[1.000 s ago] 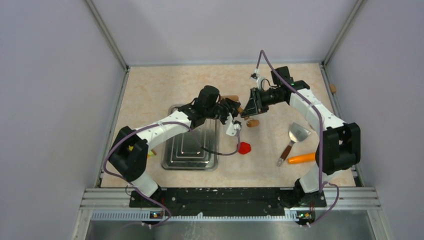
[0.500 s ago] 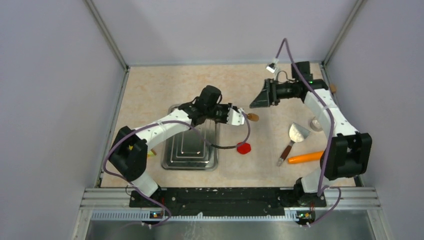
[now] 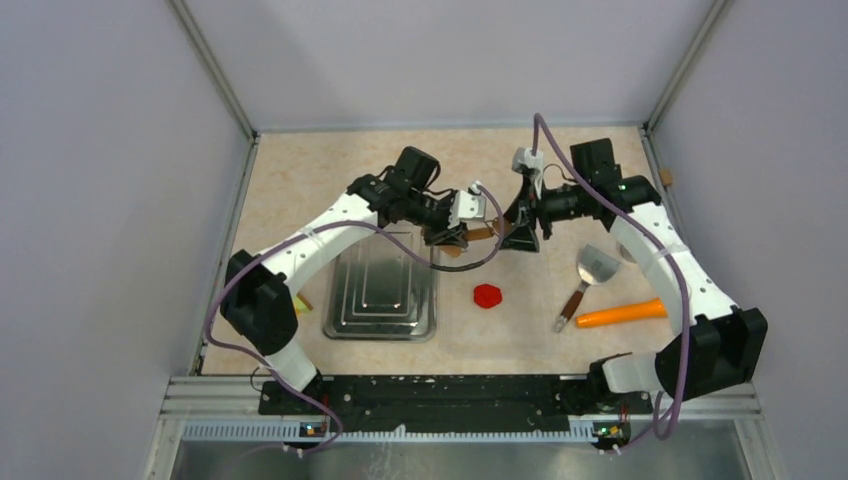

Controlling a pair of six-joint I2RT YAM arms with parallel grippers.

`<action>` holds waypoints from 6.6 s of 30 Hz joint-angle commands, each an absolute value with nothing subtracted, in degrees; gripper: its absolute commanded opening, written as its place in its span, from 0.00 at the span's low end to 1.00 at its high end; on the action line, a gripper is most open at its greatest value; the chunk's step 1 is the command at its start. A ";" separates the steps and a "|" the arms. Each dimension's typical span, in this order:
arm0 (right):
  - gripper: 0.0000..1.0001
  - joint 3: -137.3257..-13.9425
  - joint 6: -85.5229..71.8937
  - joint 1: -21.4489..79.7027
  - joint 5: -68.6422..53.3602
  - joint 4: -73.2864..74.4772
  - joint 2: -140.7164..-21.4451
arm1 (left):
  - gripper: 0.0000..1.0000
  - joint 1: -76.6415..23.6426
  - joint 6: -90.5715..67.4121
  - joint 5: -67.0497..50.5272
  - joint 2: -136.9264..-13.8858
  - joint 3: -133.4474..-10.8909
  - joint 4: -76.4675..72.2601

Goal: Roll out the dumpling wrappers from the dough

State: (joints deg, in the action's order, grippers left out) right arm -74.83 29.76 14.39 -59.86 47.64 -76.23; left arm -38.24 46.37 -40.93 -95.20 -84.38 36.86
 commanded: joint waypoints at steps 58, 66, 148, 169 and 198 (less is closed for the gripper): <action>0.00 -54.93 -16.11 0.94 -54.96 39.89 -68.56 | 0.56 -44.21 23.41 -33.05 -90.72 -66.99 3.68; 0.00 -51.45 -14.24 0.93 -59.24 42.82 -68.18 | 0.50 -48.43 13.22 -42.77 -97.41 -61.41 -20.36; 0.00 -57.45 -7.80 7.15 -30.27 46.85 -74.61 | 0.00 -50.64 -3.03 -33.43 -112.24 -57.38 -39.10; 0.00 -57.45 -7.05 8.86 -27.91 47.98 -74.21 | 0.00 -54.64 0.50 -29.48 -128.23 -61.34 -49.78; 0.00 -59.90 -6.24 5.52 -23.92 52.08 -72.37 | 0.00 -55.81 -1.79 -31.56 -134.99 -71.91 -47.47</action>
State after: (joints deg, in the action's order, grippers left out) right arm -57.80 -6.61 3.86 -17.74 48.18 -72.27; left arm -53.34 -1.58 -35.66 -129.29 -69.36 -58.61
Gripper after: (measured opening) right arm 0.364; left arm 0.325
